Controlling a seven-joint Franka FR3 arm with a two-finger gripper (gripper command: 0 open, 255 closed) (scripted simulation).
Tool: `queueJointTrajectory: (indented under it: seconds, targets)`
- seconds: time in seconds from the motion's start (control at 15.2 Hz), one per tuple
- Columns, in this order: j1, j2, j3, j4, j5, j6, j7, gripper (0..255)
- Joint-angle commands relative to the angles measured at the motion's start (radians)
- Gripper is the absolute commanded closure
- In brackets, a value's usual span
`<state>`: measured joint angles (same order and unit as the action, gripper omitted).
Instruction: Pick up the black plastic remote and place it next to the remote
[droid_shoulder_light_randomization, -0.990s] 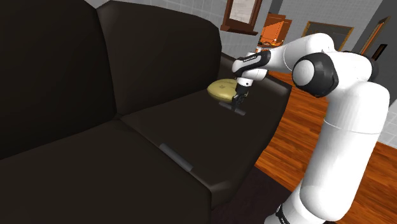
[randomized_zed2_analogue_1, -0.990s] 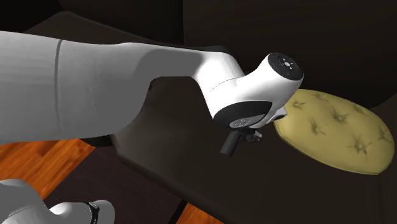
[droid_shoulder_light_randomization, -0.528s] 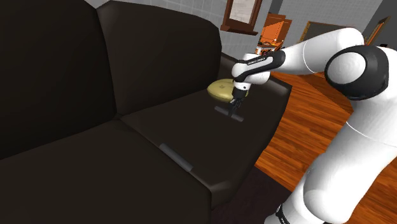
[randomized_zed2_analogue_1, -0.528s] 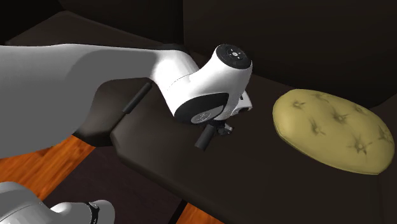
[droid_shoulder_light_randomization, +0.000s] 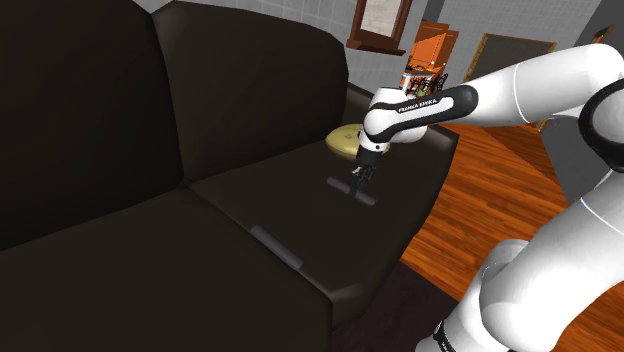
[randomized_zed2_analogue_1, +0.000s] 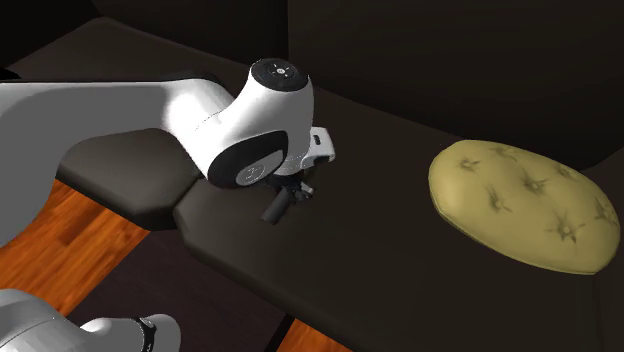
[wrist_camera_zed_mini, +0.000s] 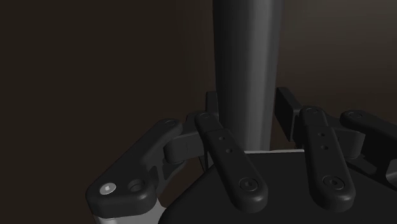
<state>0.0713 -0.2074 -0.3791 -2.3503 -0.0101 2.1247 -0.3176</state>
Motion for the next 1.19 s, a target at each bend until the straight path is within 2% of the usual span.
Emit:
queueJointTrajectory:
  seconds: [0.0, 0.53, 1.12]
  targets:
    - [0.014, -0.047, 0.032, -0.049, -0.010, 0.006, 0.057, 255]
    - [0.082, -0.196, 0.177, -0.198, 0.003, 0.014, 0.267, 255]
    - [0.193, -0.280, 0.354, -0.276, 0.084, 0.021, 0.497, 255]
